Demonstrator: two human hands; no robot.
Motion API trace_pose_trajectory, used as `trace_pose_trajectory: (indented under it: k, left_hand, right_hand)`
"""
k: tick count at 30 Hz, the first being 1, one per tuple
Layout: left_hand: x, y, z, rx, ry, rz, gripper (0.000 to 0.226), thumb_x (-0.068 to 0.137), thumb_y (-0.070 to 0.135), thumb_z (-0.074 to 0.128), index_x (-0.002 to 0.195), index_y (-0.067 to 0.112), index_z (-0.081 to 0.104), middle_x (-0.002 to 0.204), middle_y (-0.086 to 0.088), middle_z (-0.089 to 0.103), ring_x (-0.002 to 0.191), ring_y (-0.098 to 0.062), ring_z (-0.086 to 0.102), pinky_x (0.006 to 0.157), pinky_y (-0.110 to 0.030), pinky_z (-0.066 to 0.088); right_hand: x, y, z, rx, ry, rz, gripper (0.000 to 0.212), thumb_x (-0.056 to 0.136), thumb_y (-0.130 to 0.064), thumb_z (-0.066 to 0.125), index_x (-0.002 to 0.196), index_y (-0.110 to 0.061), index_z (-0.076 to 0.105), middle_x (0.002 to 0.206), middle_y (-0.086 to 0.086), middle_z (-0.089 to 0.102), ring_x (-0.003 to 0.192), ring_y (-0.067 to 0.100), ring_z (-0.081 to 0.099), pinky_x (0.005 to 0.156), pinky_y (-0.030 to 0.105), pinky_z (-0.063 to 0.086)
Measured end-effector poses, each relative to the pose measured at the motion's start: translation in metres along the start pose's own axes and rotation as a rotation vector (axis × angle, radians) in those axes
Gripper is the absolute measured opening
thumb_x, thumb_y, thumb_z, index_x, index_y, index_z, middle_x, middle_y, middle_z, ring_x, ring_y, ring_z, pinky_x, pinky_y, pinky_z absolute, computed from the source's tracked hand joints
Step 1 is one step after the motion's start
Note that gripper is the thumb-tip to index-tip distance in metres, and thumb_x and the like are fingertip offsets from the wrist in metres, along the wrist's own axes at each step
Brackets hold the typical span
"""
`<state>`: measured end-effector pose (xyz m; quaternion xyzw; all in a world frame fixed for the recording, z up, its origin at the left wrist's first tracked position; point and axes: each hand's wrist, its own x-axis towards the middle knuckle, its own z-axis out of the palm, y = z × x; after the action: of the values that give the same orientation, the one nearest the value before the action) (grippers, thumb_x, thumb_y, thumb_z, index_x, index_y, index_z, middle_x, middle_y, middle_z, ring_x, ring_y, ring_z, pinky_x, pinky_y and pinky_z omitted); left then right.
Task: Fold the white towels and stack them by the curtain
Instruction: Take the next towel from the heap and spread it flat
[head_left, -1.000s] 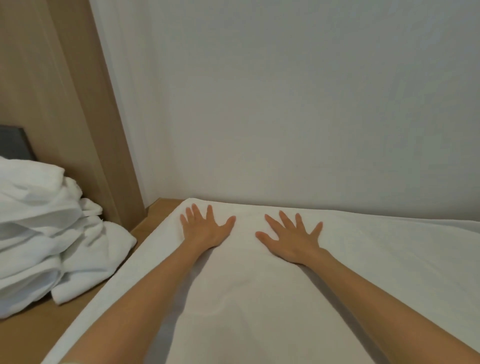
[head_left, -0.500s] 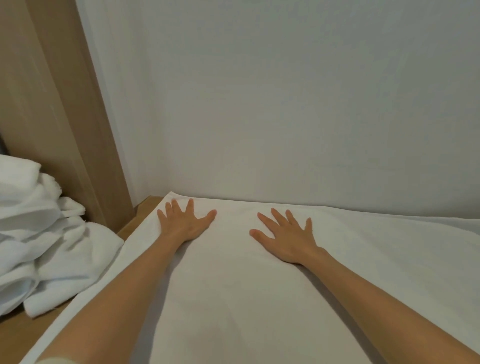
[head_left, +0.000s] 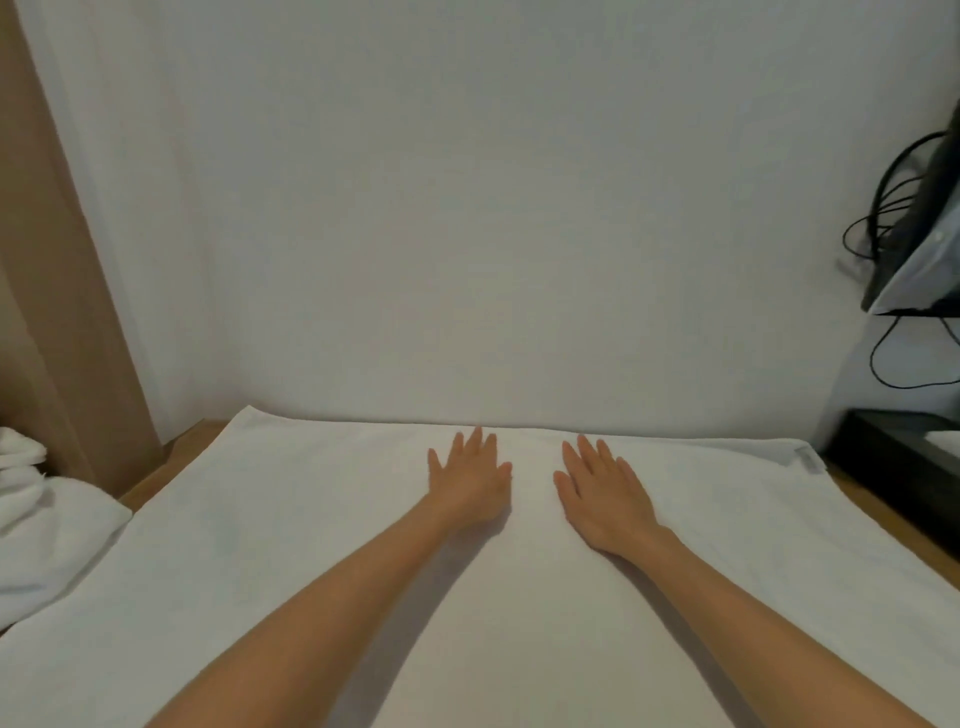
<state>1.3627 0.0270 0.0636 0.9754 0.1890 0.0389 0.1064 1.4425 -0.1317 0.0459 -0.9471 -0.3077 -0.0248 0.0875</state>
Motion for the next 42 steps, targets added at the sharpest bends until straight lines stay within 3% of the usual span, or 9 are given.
trace_pose_trajectory:
  k: [2,4,9,12,20,27,32,36,42]
  left_hand:
    - [0.002,0.03,0.015,-0.002,-0.055,-0.008,0.057,0.101,0.044,0.015,0.153,0.022,0.003,0.161,0.003,-0.006,0.147,-0.023,-0.009,0.11,-0.064,-0.007]
    - [0.004,0.043,0.025,0.024,-0.068,-0.051,0.059,0.099,0.051,0.01,0.153,0.029,0.0,0.16,0.008,-0.009,0.146,-0.025,-0.013,0.104,-0.07,-0.013]
    - [0.01,0.035,0.032,0.08,-0.05,-0.079,0.064,0.09,0.067,0.007,0.149,0.043,-0.003,0.159,0.016,-0.009,0.145,-0.031,-0.015,0.098,-0.073,-0.015]
    - [0.014,0.031,0.036,0.093,-0.037,-0.073,0.066,0.086,0.071,0.006,0.147,0.048,-0.004,0.158,0.016,-0.011,0.145,-0.031,-0.016,0.098,-0.073,-0.015]
    - [0.019,0.032,0.036,0.104,-0.037,-0.096,0.066,0.084,0.075,0.01,0.145,0.053,-0.002,0.158,-0.007,-0.018,0.145,-0.032,-0.016,0.104,-0.07,-0.009]
    - [0.019,0.03,0.033,0.11,-0.048,-0.103,0.068,0.081,0.08,0.011,0.144,0.056,-0.002,0.158,-0.012,-0.015,0.145,-0.033,-0.014,0.106,-0.068,-0.007]
    - [0.021,0.029,0.034,0.111,-0.053,-0.105,0.069,0.079,0.081,0.008,0.143,0.057,-0.002,0.159,-0.009,-0.014,0.145,-0.031,-0.015,0.104,-0.068,-0.012]
    - [0.015,0.034,0.026,0.067,-0.098,-0.114,0.062,0.089,0.071,0.008,0.147,0.05,0.0,0.16,-0.007,-0.012,0.146,-0.03,-0.015,0.106,-0.066,-0.013]
    - [-0.02,0.06,0.007,-0.164,0.02,-0.031,0.057,0.102,0.045,0.017,0.153,0.024,0.001,0.161,0.0,0.0,0.148,-0.022,-0.002,0.114,-0.054,-0.003]
  right_hand:
    - [-0.003,0.008,-0.003,0.031,0.041,0.045,0.056,0.103,-0.038,0.014,0.153,-0.015,0.006,0.161,0.003,0.006,0.147,0.019,0.01,0.117,0.034,0.012]
    - [-0.006,0.02,-0.006,0.05,0.022,0.049,0.054,0.103,-0.038,0.015,0.153,-0.018,0.01,0.16,0.001,0.014,0.146,0.019,0.016,0.116,0.035,0.014]
    - [-0.002,0.059,-0.009,0.045,-0.13,0.102,0.05,0.098,-0.053,0.006,0.148,-0.048,0.004,0.159,-0.015,-0.005,0.147,0.021,-0.009,0.111,0.059,-0.013]
    - [0.0,0.086,-0.011,0.032,-0.117,0.199,0.056,0.091,-0.068,0.005,0.145,-0.054,0.002,0.159,-0.017,-0.008,0.147,0.024,-0.013,0.105,0.066,-0.017]
    - [0.004,0.145,-0.021,0.077,-0.076,0.478,0.075,0.08,-0.082,0.009,0.147,-0.05,0.002,0.159,-0.017,-0.007,0.144,0.039,-0.014,0.101,0.07,-0.017]
    - [0.011,0.162,-0.025,0.054,0.022,0.666,0.084,0.082,-0.08,0.011,0.152,-0.034,0.009,0.159,0.014,-0.009,0.139,0.051,-0.015,0.103,0.07,-0.013]
    - [0.011,0.165,-0.029,0.055,0.011,0.658,0.078,0.087,-0.075,0.01,0.152,-0.033,0.002,0.159,0.014,-0.008,0.142,0.047,-0.012,0.11,0.063,-0.011]
    - [0.002,0.147,-0.036,0.076,-0.01,0.616,0.064,0.097,-0.058,0.013,0.153,-0.03,-0.002,0.16,0.011,0.003,0.145,0.04,-0.004,0.114,0.06,-0.006]
    - [-0.028,0.083,-0.051,0.049,-0.062,0.241,0.057,0.102,-0.04,0.025,0.153,-0.019,0.009,0.161,0.003,0.008,0.147,0.027,0.002,0.116,0.05,0.002]
